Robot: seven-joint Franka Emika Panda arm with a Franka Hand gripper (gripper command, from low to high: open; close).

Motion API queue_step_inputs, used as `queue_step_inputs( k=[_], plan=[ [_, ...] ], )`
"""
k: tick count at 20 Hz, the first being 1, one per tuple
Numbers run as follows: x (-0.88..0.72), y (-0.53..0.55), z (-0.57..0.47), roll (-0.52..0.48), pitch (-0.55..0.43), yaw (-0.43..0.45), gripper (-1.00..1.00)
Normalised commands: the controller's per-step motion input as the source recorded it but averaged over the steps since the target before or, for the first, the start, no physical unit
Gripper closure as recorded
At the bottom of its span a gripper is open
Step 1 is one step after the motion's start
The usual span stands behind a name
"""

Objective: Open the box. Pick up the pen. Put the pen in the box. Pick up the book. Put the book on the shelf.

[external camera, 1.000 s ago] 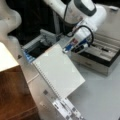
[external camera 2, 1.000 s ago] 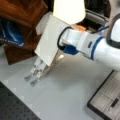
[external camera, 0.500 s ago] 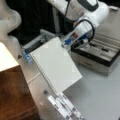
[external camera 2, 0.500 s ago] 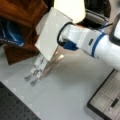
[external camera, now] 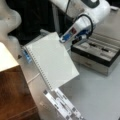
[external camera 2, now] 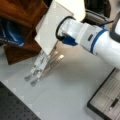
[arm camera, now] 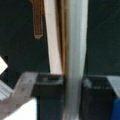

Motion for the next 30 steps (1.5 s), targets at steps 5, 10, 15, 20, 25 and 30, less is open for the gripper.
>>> queue_step_inputs(
  k=[5,10,15,20,25,30],
  plan=[
    [0.1,-0.01,0.5,-0.044,0.079,-0.123,1.0],
    [0.14,-0.03,0.42,-0.137,0.104,-0.085,1.0],
    [0.15,-0.07,0.33,-0.169,0.09,-0.077,1.0],
    [0.08,-0.13,0.24,-0.152,0.08,-0.094,1.0],
    [-0.01,-0.17,0.22,-0.131,0.066,-0.11,1.0],
    [-0.04,-0.11,0.19,-0.148,0.076,-0.071,1.0]
  ],
)
